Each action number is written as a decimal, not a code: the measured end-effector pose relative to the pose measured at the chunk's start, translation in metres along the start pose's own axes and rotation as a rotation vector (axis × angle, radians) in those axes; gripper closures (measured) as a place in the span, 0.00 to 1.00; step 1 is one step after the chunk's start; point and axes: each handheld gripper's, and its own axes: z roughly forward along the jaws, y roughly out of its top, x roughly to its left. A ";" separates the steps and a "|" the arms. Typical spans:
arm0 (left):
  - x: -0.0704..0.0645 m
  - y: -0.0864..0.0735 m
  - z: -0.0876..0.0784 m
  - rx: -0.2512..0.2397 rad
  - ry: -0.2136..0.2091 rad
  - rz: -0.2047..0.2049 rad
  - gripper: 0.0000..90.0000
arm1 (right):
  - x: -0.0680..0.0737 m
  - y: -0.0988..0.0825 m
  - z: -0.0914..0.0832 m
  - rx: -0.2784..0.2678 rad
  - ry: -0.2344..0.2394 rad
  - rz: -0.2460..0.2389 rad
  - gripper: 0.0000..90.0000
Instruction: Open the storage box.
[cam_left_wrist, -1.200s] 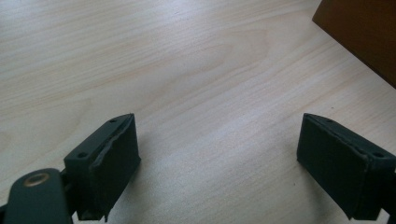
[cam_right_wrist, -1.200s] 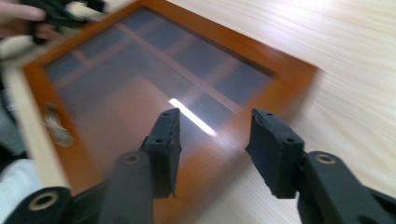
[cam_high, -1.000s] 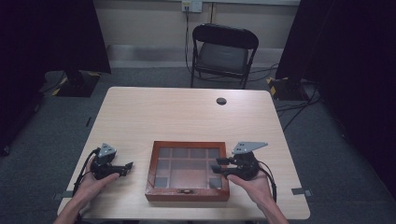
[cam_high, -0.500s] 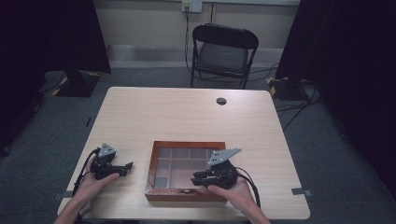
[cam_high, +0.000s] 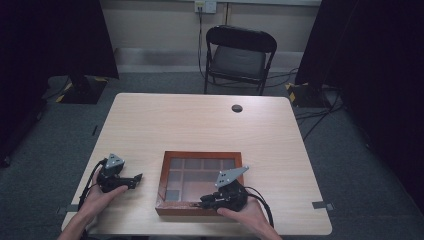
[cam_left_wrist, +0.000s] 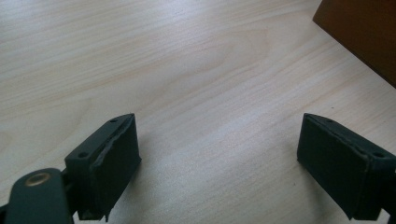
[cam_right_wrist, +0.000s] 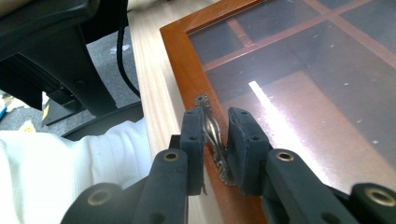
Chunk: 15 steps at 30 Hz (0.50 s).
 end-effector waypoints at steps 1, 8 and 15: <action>0.000 0.000 0.000 0.000 0.003 0.000 0.14 | 0.001 0.000 0.001 0.007 -0.008 -0.014 0.85; -0.001 0.000 0.001 -0.004 0.009 -0.008 0.13 | 0.001 0.001 0.004 -0.002 -0.012 -0.031 0.88; -0.002 0.000 0.000 0.000 0.009 -0.009 0.14 | 0.002 0.002 0.007 -0.002 -0.007 -0.045 0.91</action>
